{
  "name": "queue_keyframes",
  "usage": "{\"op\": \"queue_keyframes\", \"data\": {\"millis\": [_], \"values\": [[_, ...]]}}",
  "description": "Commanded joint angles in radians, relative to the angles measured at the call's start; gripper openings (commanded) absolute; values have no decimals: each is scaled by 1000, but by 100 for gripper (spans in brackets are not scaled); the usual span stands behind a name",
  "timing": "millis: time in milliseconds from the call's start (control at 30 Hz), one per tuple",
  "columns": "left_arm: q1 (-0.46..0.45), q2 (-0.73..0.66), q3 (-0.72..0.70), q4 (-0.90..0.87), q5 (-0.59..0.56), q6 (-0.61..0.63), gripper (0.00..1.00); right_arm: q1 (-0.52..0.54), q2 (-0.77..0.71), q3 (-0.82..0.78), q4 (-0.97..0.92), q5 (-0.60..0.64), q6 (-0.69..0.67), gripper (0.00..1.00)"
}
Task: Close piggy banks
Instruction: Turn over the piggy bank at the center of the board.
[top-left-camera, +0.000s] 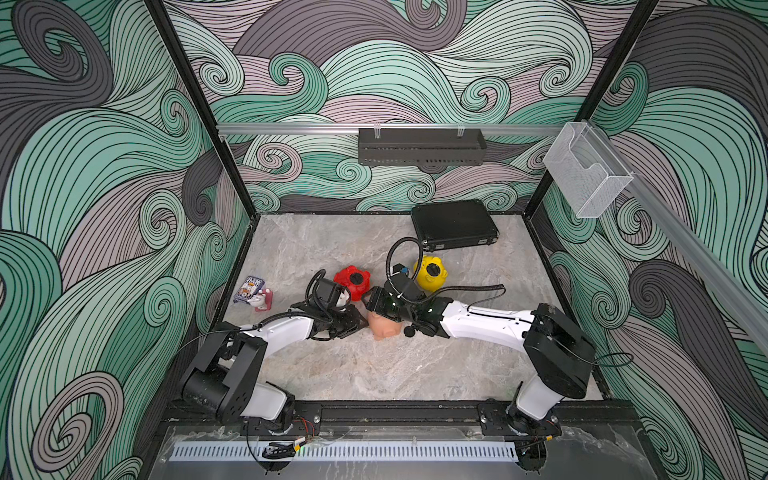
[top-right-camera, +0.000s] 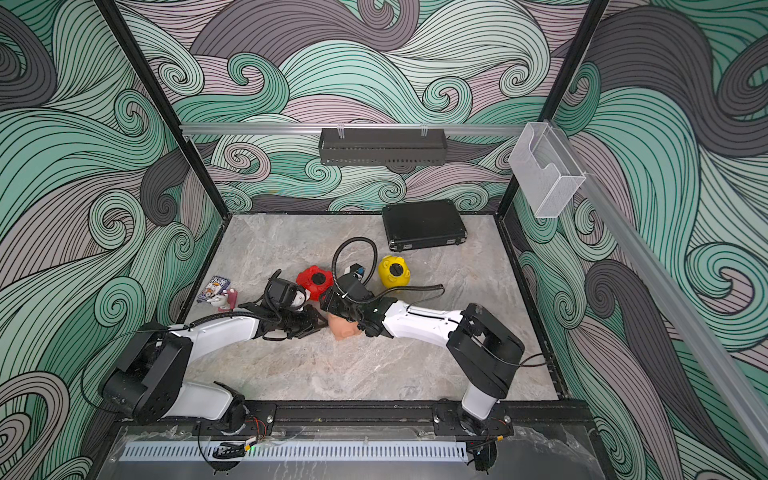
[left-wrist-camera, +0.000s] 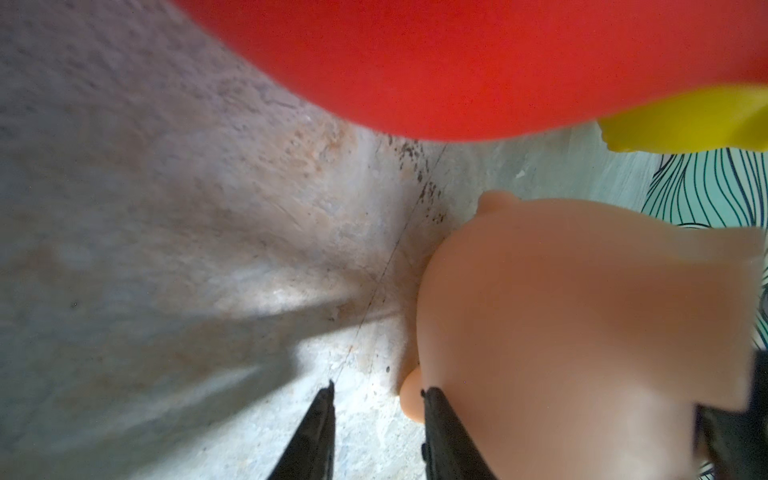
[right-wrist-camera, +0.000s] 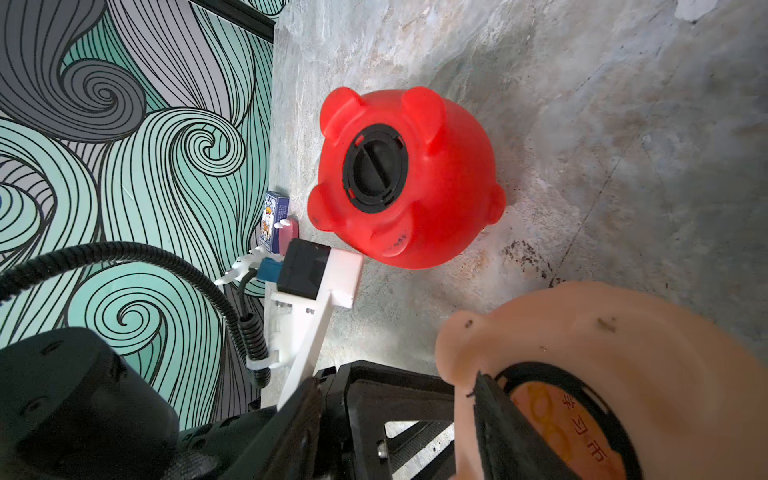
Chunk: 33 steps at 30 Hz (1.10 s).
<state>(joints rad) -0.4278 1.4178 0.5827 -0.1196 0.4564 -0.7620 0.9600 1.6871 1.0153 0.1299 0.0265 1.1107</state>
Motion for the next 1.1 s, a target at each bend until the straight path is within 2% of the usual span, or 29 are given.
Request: {"op": "queue_keyframes", "data": {"millis": [0,567,867,1067], "values": [[-3,-3,8,-20,-9,18,36,-1,-20,18,-61,33,-27,60],[-2,-77,36,-119,-37,48,37,-1,-105,76,-168,75,-168,60],[-3,-178,63,-213,-55,68,38,-12,-217,90,-334,81,-412,60],[-3,-249,83,-261,-50,76,38,-46,-332,7,-444,49,-569,65]]}}
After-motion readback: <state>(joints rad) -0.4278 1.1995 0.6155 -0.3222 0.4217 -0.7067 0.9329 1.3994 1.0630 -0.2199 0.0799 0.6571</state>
